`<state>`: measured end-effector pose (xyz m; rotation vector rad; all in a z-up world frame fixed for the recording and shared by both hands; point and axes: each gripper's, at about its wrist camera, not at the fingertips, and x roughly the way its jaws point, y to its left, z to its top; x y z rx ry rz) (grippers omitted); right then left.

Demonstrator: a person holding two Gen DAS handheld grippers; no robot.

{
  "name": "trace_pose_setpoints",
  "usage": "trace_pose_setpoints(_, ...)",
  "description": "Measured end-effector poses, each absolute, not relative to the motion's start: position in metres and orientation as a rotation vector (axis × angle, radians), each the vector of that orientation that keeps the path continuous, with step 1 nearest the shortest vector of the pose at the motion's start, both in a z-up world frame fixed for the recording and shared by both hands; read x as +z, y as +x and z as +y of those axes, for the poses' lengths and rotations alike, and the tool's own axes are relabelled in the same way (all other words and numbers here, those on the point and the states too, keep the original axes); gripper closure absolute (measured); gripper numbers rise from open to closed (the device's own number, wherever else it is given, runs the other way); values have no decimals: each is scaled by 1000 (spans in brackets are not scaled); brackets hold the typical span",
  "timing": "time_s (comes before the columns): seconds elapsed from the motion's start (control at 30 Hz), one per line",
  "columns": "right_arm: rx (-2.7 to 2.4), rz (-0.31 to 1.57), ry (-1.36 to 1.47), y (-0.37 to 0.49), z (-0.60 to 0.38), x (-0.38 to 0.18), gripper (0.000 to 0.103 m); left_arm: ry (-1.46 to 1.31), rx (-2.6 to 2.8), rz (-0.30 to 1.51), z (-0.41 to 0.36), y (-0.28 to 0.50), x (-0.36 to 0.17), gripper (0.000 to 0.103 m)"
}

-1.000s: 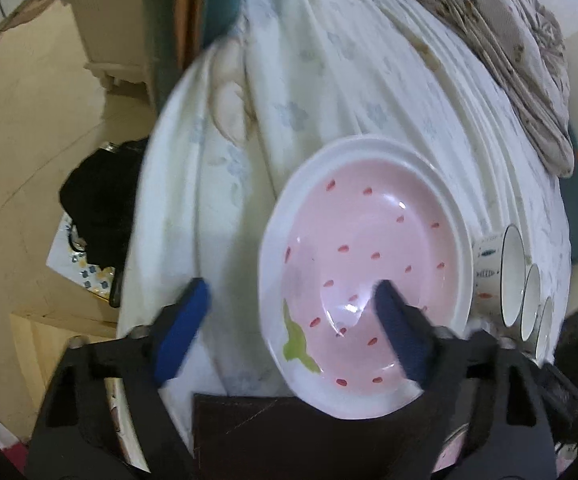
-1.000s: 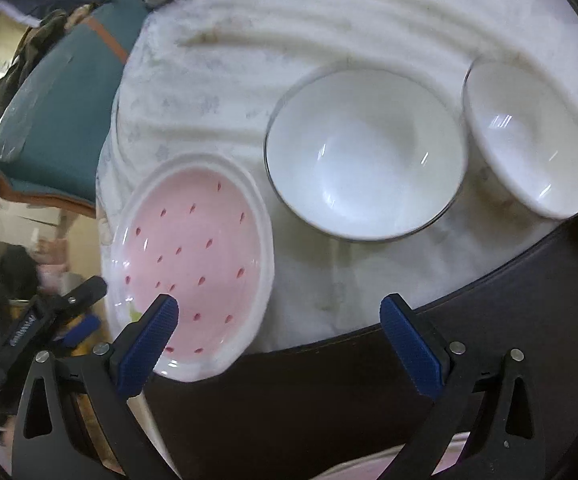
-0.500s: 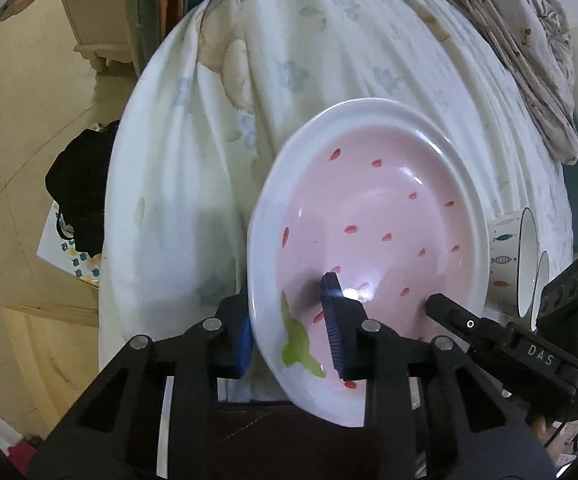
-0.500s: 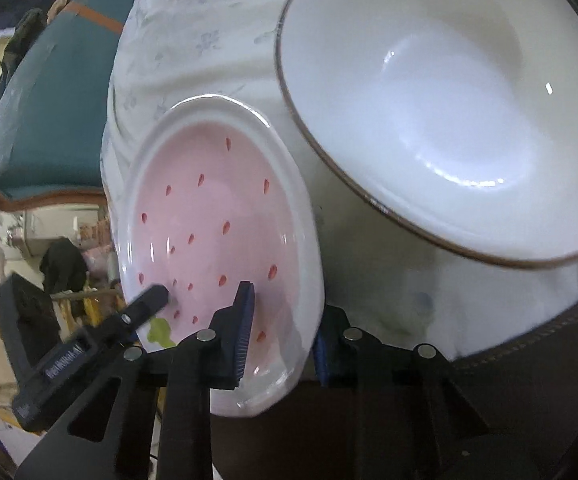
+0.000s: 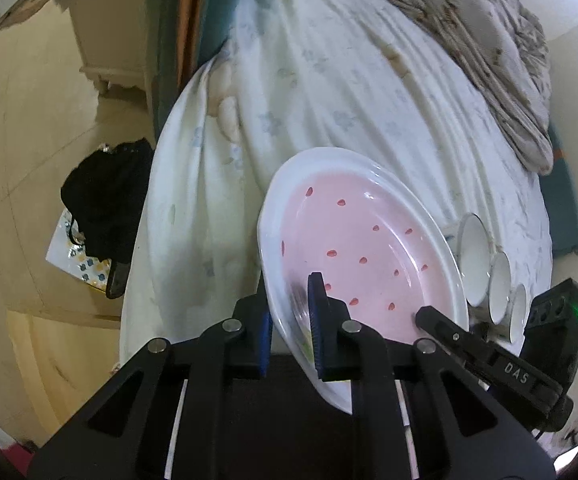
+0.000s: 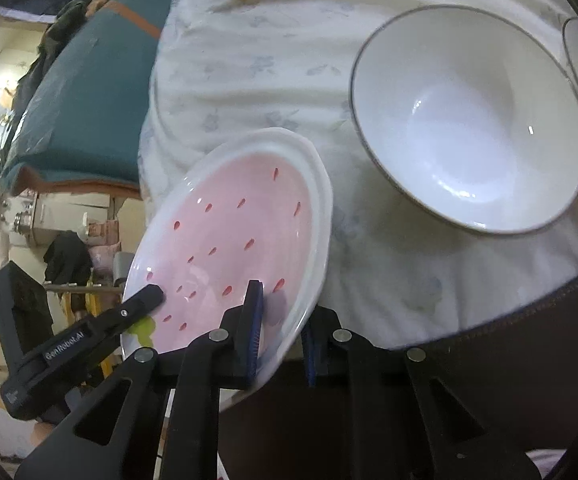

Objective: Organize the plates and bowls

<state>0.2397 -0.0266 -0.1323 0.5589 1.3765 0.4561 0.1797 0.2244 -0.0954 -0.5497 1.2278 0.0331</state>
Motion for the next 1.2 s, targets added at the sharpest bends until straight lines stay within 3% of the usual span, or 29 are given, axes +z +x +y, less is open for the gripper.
trace_pose_setpoints(0.63, 445, 1198, 590, 137, -139, -33, 84, -406, -206, 1167, 105, 83, -8, 89)
trace_pose_setpoints(0.87, 415, 1177, 605, 87, -186, -15, 84, -381, -262, 1165, 65, 44, -3, 88)
trace_pose_setpoints(1.2, 413, 1220, 610, 38, -217, -34, 83, -293, -262, 1218, 34, 9, -27, 87)
